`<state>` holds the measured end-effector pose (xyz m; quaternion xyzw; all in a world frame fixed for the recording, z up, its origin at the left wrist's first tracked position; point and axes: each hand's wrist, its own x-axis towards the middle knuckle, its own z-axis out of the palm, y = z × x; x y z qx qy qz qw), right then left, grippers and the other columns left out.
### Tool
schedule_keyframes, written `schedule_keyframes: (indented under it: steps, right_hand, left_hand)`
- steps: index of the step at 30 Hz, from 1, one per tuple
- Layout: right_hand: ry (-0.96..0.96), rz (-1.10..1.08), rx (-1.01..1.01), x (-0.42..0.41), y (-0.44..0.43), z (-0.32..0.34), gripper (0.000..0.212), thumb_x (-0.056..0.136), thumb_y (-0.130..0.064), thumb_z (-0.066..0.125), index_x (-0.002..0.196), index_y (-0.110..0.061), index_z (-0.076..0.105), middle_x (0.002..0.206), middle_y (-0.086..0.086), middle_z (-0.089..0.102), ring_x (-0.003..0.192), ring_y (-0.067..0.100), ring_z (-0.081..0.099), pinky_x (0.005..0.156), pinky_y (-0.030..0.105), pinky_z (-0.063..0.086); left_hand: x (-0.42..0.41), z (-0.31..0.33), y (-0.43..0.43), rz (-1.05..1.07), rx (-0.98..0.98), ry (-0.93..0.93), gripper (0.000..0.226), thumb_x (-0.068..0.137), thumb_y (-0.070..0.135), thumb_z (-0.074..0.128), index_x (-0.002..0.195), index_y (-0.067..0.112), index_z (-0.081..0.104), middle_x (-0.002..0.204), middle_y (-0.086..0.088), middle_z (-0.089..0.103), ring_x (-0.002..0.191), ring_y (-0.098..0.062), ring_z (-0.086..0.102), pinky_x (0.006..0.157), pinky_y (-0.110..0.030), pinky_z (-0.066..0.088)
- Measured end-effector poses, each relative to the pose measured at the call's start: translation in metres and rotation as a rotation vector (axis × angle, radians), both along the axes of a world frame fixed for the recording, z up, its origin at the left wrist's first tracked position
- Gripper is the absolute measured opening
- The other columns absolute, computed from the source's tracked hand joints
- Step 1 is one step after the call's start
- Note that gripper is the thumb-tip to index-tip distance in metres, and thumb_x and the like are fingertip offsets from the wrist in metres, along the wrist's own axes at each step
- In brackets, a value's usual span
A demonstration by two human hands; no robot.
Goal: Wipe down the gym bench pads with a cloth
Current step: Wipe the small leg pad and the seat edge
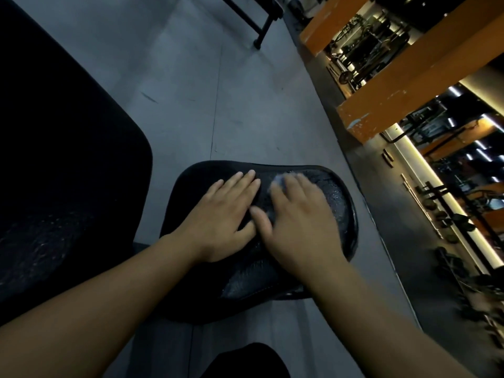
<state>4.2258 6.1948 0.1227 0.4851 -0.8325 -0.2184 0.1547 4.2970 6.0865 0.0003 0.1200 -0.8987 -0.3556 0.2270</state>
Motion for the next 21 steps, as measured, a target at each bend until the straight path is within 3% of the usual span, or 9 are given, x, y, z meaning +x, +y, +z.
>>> schedule_keyframes:
  steps: [3, 7, 9, 13, 15, 17, 19, 21]
  right_hand:
    - [-0.04, 0.13, -0.041, -0.007, 0.048, 0.024, 0.045, 0.093, -0.032, 0.043, 0.13, -0.014, 0.061, 0.139, 0.007, 0.054, 0.13, 0.026, 0.048, 0.11, 0.038, 0.035]
    - [-0.126, -0.128, -0.399, -0.057, 0.017, 0.04, 0.035, 0.094, -0.024, 0.047, 0.126, -0.018, 0.061, 0.131, 0.006, 0.056, 0.113, 0.027, 0.055, 0.089, 0.036, 0.045]
    - [-0.122, -0.125, -0.438, -0.05, 0.014, 0.03, 0.038, 0.095, -0.031, 0.049, 0.128, -0.018, 0.061, 0.131, 0.007, 0.055, 0.118, 0.025, 0.051, 0.096, 0.034, 0.042]
    - [-0.183, 0.127, -0.455, -0.017, 0.079, 0.005, 0.046, 0.095, -0.029, 0.048, 0.137, -0.013, 0.055, 0.145, 0.005, 0.048, 0.14, 0.021, 0.038, 0.118, 0.033, 0.028]
    - [-0.343, 0.024, -0.708, -0.025, 0.087, 0.006, 0.047, 0.096, -0.03, 0.047, 0.139, -0.014, 0.053, 0.146, 0.001, 0.048, 0.139, 0.014, 0.04, 0.113, 0.02, 0.028]
    - [-0.531, -0.146, -0.984, -0.043, 0.064, 0.017, 0.04, 0.097, -0.029, 0.047, 0.132, -0.018, 0.059, 0.133, -0.005, 0.056, 0.128, 0.01, 0.049, 0.099, 0.013, 0.032]
    - [-0.579, -0.198, -1.014, -0.046, 0.051, 0.021, 0.034, 0.098, -0.026, 0.049, 0.129, -0.019, 0.061, 0.13, -0.006, 0.058, 0.123, 0.01, 0.05, 0.095, 0.015, 0.033]
    - [-0.481, -0.091, -0.902, -0.033, 0.068, 0.012, 0.042, 0.098, -0.032, 0.044, 0.137, -0.019, 0.053, 0.143, -0.004, 0.049, 0.132, 0.009, 0.042, 0.106, 0.021, 0.034]
  left_hand:
    - [-0.001, 0.007, 0.005, -0.008, 0.039, -0.037, 0.084, 0.086, 0.062, 0.004, 0.16, 0.024, 0.001, 0.167, 0.005, -0.012, 0.152, -0.009, -0.016, 0.125, -0.041, -0.004]
    - [-0.008, 0.018, 0.017, 0.041, 0.079, -0.06, 0.084, 0.085, 0.064, -0.001, 0.16, 0.026, 0.0, 0.167, 0.006, -0.013, 0.151, -0.01, -0.018, 0.125, -0.04, -0.005]
    - [-0.011, 0.022, 0.02, 0.045, 0.082, -0.053, 0.083, 0.084, 0.063, -0.001, 0.16, 0.029, 0.002, 0.167, 0.009, -0.011, 0.151, -0.007, -0.016, 0.125, -0.04, -0.004]
    - [-0.016, 0.035, 0.025, 0.022, 0.071, -0.034, 0.076, 0.086, 0.062, 0.003, 0.158, 0.039, 0.008, 0.167, 0.011, -0.006, 0.152, -0.008, -0.011, 0.125, -0.039, -0.001]
    - [-0.026, 0.05, 0.035, -0.004, 0.047, -0.02, 0.071, 0.09, 0.06, 0.009, 0.158, 0.041, 0.011, 0.167, 0.012, -0.003, 0.152, -0.008, -0.009, 0.125, -0.039, -0.001]
    - [-0.041, 0.067, 0.043, -0.012, 0.045, -0.019, 0.067, 0.092, 0.055, 0.015, 0.157, 0.041, 0.013, 0.167, 0.013, -0.002, 0.152, -0.007, -0.007, 0.124, -0.043, -0.001]
    - [-0.051, 0.078, 0.049, -0.003, 0.045, -0.026, 0.067, 0.091, 0.052, 0.015, 0.157, 0.04, 0.014, 0.167, 0.012, 0.0, 0.153, -0.008, -0.004, 0.124, -0.047, 0.001]
    - [-0.054, 0.079, 0.053, 0.019, 0.043, -0.011, 0.069, 0.091, 0.056, 0.011, 0.157, 0.04, 0.015, 0.167, 0.013, 0.002, 0.152, -0.007, -0.003, 0.123, -0.046, 0.0]
